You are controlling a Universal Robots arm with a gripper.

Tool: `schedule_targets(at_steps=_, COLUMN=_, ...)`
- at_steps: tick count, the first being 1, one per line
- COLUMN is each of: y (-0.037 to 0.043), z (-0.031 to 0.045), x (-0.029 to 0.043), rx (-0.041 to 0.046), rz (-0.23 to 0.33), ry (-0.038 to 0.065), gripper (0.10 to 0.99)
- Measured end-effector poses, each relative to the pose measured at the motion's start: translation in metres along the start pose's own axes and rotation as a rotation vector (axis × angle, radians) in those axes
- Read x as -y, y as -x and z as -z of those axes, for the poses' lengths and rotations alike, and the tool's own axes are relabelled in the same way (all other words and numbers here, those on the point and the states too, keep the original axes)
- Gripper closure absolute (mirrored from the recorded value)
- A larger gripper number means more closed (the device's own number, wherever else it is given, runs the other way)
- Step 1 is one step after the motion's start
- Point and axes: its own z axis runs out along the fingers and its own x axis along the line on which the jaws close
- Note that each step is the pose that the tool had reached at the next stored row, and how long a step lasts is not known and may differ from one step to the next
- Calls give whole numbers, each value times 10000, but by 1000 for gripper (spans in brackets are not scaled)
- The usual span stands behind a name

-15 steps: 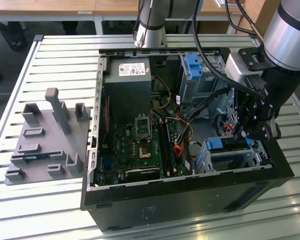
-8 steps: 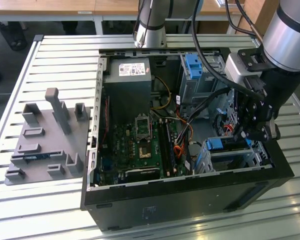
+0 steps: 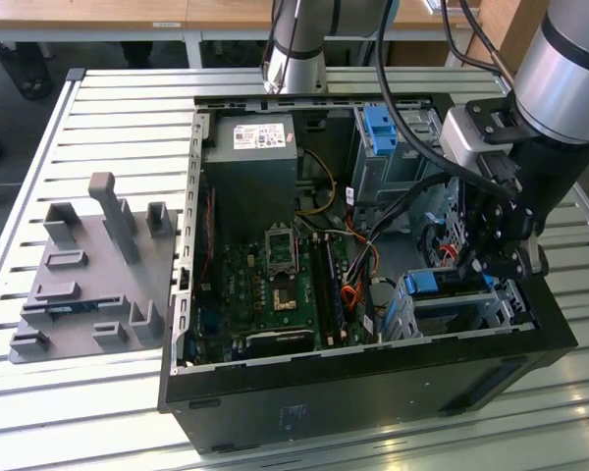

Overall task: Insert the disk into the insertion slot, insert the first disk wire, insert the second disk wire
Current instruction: 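Insert the first disk wire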

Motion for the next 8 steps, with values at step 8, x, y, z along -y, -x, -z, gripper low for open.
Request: schedule_targets(at_steps=8, y=0, z=-10, x=0, rx=-3, rz=0, ry=0, gripper=918)
